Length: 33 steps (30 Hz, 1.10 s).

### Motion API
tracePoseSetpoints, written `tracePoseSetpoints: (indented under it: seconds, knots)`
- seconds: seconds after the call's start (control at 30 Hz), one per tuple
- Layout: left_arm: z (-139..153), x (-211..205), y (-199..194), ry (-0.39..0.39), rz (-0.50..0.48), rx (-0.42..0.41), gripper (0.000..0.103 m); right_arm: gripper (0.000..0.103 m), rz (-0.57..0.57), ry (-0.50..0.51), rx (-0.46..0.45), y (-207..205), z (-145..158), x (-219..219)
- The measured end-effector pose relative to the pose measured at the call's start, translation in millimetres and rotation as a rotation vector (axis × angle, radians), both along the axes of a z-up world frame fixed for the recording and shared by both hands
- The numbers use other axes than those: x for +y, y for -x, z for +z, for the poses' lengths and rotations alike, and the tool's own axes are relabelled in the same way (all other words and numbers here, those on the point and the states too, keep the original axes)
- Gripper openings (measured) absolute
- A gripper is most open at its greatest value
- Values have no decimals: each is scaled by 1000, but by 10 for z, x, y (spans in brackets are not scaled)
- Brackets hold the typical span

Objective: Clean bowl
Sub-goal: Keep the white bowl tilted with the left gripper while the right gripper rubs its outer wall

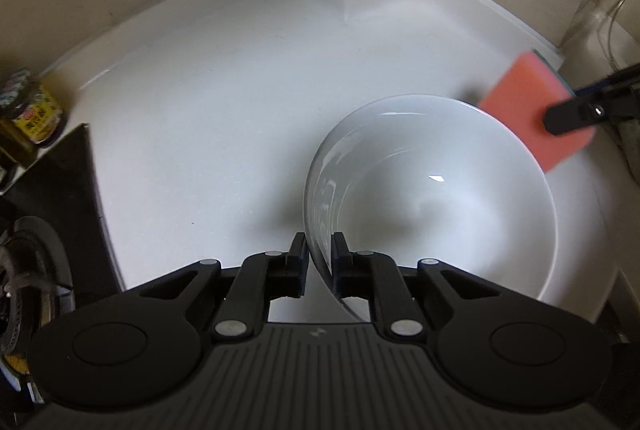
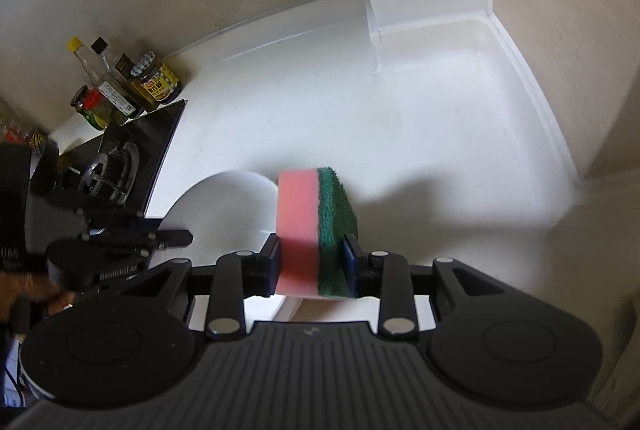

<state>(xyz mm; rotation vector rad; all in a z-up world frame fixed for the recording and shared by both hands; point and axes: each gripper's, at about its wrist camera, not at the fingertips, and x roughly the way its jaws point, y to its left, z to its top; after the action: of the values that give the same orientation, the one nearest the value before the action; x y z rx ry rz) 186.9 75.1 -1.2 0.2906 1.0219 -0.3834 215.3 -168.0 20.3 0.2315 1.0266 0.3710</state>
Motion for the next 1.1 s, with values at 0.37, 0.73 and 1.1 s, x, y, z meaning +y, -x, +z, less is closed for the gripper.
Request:
tracePoseSetpoints:
  seconds: [0.37, 0.73, 1.1]
  knots:
    - [107, -1, -497, -29, -266, 9, 12, 27, 59, 90, -27, -82, 64, 85]
    - [60, 4, -201, -25, -35, -26, 10, 28, 24, 12, -4, 16, -3, 10]
    - [82, 76, -496, 36, -112, -7, 14, 28, 40, 62, -13, -199, 21, 71]
